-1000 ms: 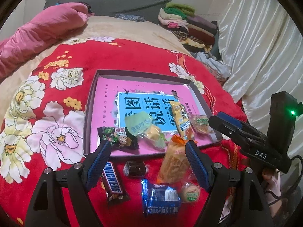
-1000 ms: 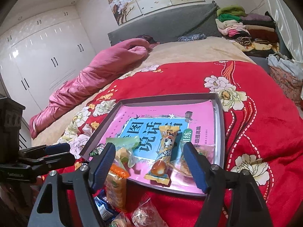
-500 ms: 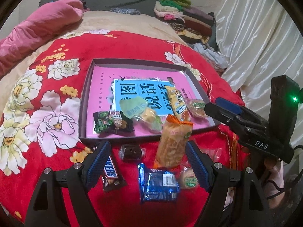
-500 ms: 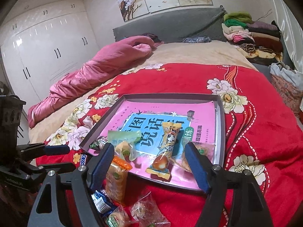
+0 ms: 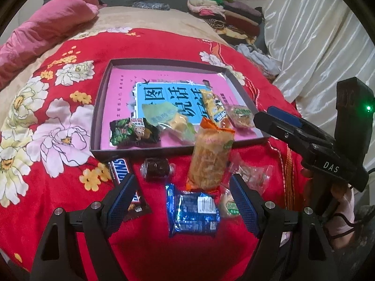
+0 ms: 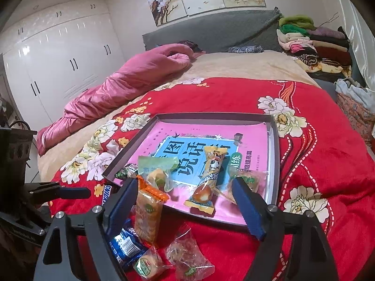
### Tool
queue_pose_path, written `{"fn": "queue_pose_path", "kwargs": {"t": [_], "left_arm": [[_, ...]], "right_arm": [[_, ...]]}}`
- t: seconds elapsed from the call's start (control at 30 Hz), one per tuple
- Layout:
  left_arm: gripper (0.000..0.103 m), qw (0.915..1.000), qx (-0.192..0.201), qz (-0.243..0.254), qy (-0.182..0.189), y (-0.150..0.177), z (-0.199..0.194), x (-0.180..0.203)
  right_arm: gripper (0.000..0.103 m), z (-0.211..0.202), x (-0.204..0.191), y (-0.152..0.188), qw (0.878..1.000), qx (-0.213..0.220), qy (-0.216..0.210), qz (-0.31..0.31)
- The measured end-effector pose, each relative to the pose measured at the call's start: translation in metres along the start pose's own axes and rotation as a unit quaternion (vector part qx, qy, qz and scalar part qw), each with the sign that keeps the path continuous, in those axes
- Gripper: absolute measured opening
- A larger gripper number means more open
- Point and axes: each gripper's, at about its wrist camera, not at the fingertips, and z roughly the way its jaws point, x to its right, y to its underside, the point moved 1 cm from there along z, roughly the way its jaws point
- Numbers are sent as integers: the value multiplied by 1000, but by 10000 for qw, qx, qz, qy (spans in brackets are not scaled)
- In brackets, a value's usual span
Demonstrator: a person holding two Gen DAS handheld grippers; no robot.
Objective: Organize snacks
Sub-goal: 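Withdraw both open tools from the tray back over the snack pile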
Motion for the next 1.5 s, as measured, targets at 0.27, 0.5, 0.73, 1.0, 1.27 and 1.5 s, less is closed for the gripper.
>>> {"fn": "queue_pose_path", "kwargs": {"t": [0.27,0.5,0.73,1.0,1.27,1.5], "left_arm": [[82,10000,-85,46,-8,6,0,1],[82,9999,-142,40,21,10,1,2],[82,9995,-294,64,87,17,6,4],[82,9983,-532,198,92,27,16,10],[82,9971,-694,298,75,36,23,13],[82,9957,-874,283,84,43,32,14]], "right_arm": [[82,-3,0,4,10000,-6,-7,33],[82,-3,0,8,10000,-65,12,38],[82,-4,-3,12,9998,-163,63,20],[82,-6,-6,20,9994,-331,134,44],[82,-7,-3,28,9984,-491,247,107],[82,-6,-2,36,9973,-661,326,56]]}}
